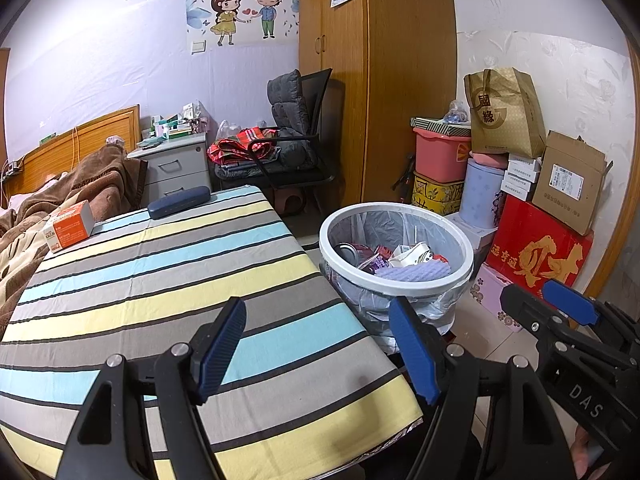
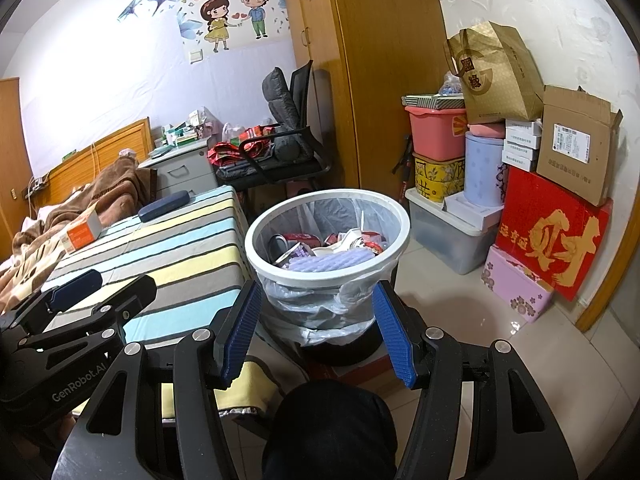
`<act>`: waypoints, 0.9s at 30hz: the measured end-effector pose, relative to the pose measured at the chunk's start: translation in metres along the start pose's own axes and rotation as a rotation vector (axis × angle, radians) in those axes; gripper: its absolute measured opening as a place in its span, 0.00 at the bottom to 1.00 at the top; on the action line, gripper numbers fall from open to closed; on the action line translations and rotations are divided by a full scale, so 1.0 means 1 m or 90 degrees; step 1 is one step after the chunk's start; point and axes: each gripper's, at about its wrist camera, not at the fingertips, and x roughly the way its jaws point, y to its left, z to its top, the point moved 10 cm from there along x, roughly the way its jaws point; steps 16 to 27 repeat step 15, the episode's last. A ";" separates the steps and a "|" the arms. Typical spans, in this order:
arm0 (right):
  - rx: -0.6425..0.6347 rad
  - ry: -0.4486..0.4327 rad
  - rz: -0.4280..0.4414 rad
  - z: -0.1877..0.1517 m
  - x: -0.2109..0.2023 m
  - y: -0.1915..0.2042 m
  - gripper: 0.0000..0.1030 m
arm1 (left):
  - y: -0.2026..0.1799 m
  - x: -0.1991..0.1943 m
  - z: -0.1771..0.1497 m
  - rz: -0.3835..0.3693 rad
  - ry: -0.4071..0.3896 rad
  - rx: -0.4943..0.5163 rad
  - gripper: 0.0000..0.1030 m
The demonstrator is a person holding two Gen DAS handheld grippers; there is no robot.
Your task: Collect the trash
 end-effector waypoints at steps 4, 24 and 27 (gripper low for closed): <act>0.000 0.000 -0.001 0.000 0.000 0.000 0.58 | 0.000 0.000 0.000 -0.001 -0.001 0.000 0.73; 0.000 0.000 0.000 0.000 0.000 0.001 0.58 | -0.005 0.000 0.001 -0.005 0.000 0.001 0.73; 0.000 0.000 0.000 0.000 0.000 0.001 0.58 | -0.005 0.000 0.001 -0.005 0.000 0.001 0.73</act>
